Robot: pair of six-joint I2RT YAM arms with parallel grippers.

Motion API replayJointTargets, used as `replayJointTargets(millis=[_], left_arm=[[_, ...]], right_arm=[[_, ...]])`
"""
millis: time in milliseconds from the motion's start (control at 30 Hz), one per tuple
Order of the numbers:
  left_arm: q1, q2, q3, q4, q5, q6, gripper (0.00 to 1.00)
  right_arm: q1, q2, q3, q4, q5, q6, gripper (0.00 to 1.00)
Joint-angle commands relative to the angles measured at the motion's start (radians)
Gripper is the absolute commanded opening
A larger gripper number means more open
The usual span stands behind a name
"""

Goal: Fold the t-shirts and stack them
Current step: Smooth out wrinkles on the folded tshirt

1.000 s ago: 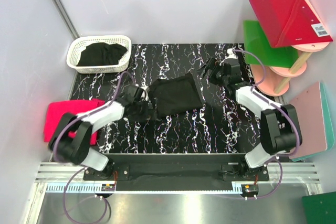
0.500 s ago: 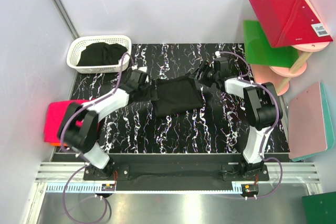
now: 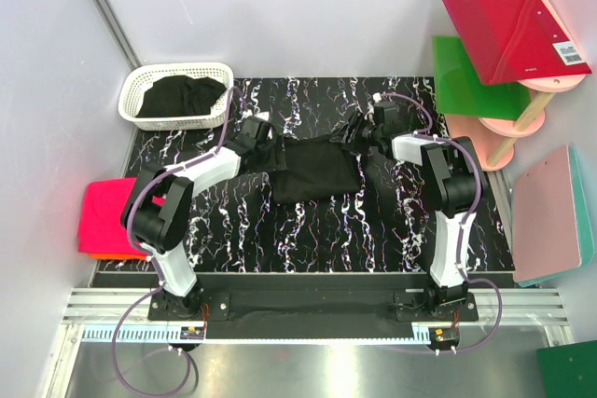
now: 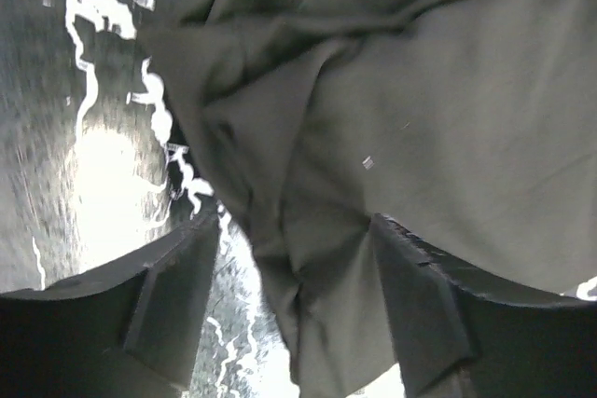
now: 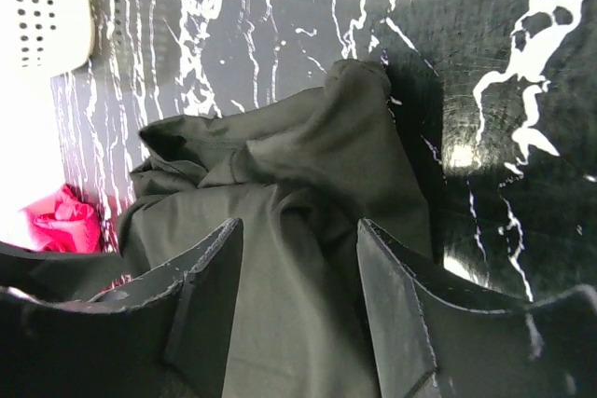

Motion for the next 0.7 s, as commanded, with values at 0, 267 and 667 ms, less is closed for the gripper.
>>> replayJointTargets(millis=[0,267,667], left_arm=[[0.006,-0.034,0.060,0.039,-0.014,-0.007,0.77],[0.012,0.071,0.132,0.043,0.030,0.017,0.06],[0.029,0.041,0.151,0.059,0.026,0.014,0.00]], right_arm=[[-0.004,0.049,0.056,0.006,-0.069,0.014,0.59],[-0.005,0.102,0.085,0.021,-0.131,0.022,0.21],[-0.004,-0.014,-0.045,0.145,-0.060,0.014,0.00]])
